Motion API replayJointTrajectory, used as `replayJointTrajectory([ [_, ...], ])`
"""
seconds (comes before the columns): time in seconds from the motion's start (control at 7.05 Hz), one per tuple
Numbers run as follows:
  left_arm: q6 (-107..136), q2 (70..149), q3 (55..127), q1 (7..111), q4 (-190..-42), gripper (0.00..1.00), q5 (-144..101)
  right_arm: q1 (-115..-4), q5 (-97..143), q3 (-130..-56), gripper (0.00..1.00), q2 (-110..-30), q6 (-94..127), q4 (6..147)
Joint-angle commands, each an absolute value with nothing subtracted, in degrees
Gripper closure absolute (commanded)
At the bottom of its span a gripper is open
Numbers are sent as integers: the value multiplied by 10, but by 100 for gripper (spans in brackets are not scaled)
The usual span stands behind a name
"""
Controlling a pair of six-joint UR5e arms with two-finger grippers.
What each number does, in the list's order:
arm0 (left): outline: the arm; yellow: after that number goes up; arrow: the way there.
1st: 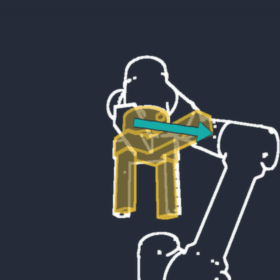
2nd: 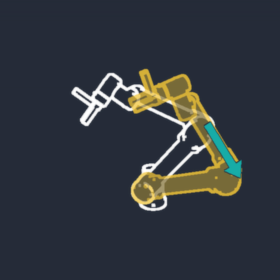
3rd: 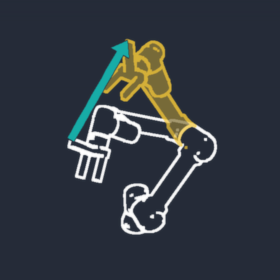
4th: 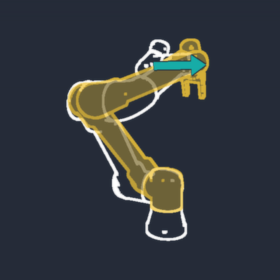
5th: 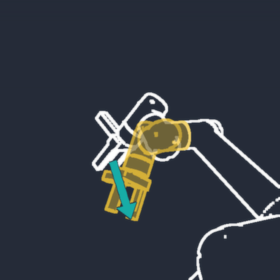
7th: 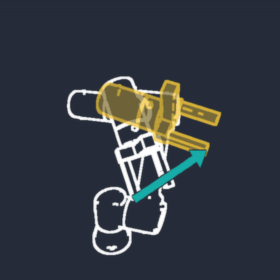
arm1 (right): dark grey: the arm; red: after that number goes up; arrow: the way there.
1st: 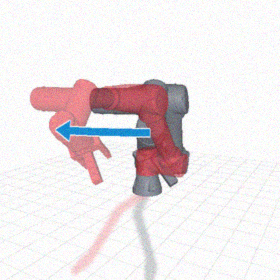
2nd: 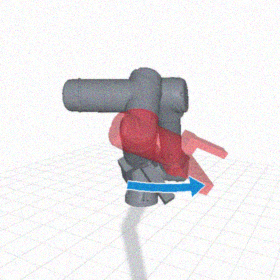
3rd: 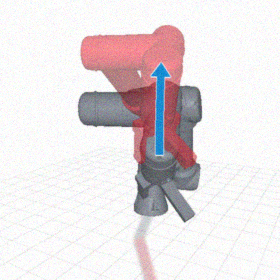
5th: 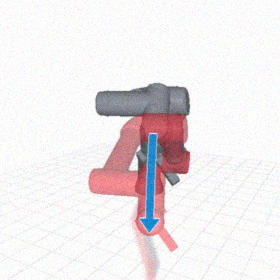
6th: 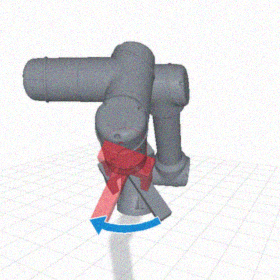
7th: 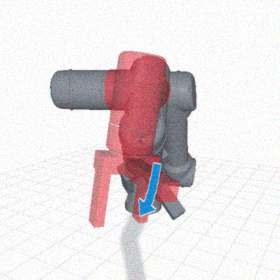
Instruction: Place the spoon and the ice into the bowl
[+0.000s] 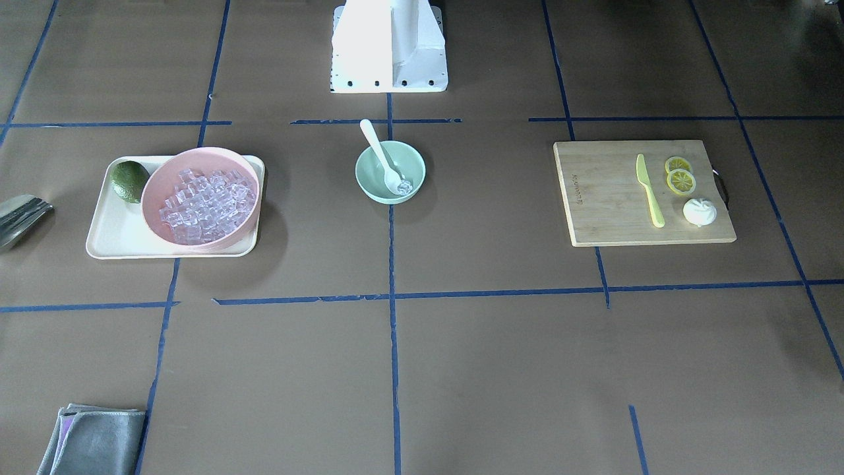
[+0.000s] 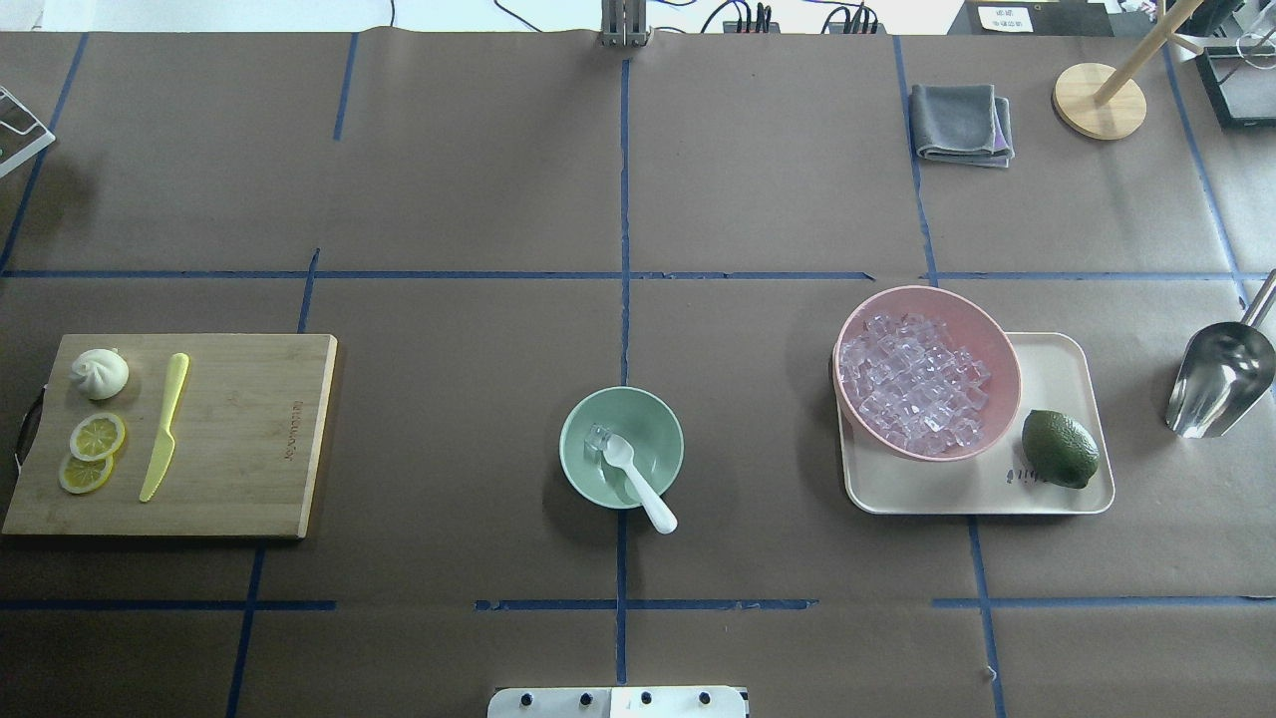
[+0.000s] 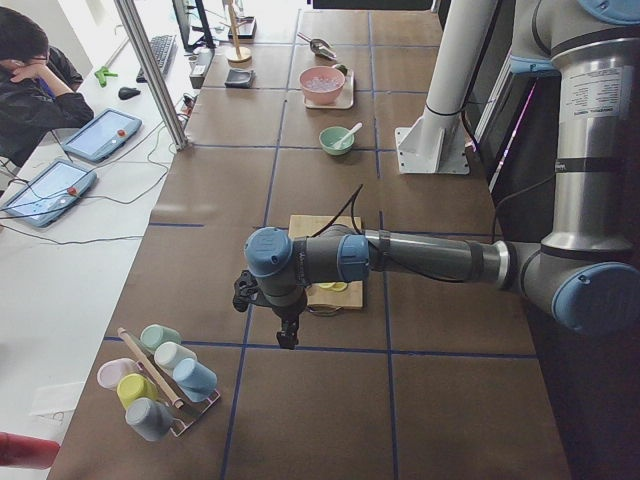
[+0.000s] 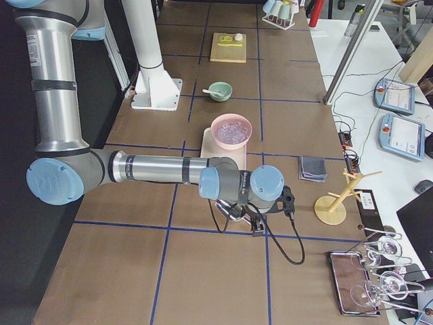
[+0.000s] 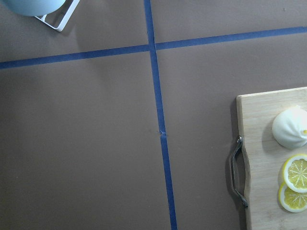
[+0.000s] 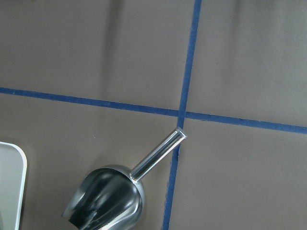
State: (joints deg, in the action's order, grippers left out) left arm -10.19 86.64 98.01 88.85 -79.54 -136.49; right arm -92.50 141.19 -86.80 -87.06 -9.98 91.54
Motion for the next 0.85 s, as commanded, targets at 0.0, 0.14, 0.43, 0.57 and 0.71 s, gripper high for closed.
replayJointTrajectory([
  [0.0,-102,866,956,889,-827,0,-1364,-933,1398,-860,0,-888,-100,904],
  [0.14,-98,867,928,889,-858,0,-1364,-946,1398,-861,0,-889,-100,901],
  [0.43,-93,875,920,889,-858,0,-1363,-961,1383,-867,0,-884,-92,900],
  [0.57,-93,875,920,889,-855,0,-1363,-964,1373,-871,0,-883,-88,900],
  [0.71,-93,874,919,889,-855,0,-1361,-964,1358,-877,0,-885,-75,900],
])
